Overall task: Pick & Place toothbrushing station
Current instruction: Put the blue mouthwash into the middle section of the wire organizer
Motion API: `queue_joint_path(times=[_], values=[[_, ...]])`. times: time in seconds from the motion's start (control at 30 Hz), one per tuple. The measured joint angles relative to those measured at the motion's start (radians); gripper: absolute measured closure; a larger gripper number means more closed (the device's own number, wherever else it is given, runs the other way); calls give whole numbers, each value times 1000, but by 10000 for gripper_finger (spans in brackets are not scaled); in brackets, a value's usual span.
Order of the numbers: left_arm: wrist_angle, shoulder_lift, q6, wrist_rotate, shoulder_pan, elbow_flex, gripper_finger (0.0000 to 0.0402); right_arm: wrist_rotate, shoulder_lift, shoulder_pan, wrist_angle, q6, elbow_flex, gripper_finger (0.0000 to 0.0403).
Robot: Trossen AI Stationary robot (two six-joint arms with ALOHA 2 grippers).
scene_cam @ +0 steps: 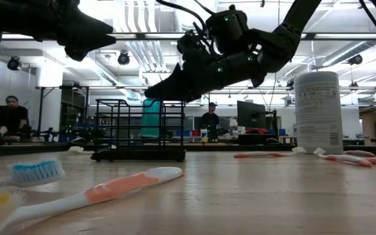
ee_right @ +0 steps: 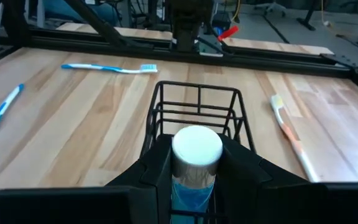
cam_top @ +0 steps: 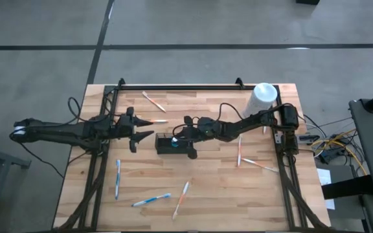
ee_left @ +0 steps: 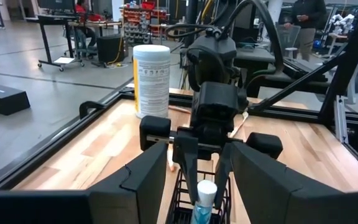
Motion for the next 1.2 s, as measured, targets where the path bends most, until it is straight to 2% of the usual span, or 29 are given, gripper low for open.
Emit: queue_joint_path(times=[0.5, 0.6, 0.73, 0.87, 1.07, 1.2], values=[[0, 0, 5, -18, 0, 0, 216, 3, 1, -1, -7, 11, 1, 305], [0, 0, 5, -17, 0, 0, 215, 3, 2, -3, -14, 65, 7, 305], [0, 0, 4, -17, -1, 0, 216, 0, 2, -12, -136, 164, 61, 305], [0, 0, 4, -17, -1, 0, 215, 8, 2, -17, -271, 104, 130, 305], [0, 0, 4, -16, 0, 0, 215, 34, 2, -18, -295, 74, 184, 305], [0, 0, 4, -16, 0, 0, 216, 40, 2, -21, -295, 99, 162, 305]])
